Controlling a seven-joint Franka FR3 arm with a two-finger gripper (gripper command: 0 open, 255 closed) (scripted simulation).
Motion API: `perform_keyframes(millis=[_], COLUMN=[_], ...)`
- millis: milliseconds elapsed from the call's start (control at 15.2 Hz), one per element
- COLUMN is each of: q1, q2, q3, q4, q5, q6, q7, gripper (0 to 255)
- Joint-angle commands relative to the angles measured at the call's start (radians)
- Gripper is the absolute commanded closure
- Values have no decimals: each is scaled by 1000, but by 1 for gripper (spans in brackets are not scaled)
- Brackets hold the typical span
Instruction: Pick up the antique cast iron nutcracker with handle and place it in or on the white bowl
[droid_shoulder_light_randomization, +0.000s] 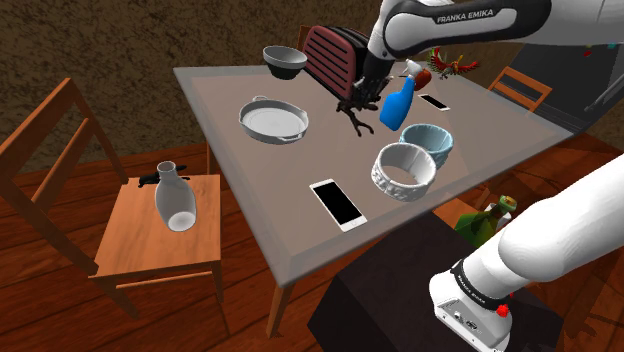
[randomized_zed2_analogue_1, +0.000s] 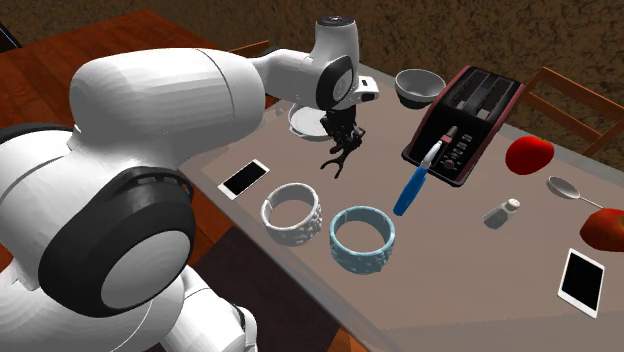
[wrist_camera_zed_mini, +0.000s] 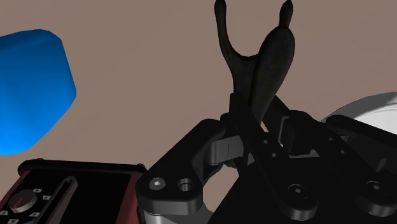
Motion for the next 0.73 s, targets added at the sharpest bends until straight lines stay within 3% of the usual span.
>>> perform_keyframes(millis=[0, 660], q1=[0, 1], q2=[-5, -19], q3=[0, 0], q4=[24, 143], q5=[2, 9], q6=[-29, -162], q7=[-3, -17], gripper=[255, 255])
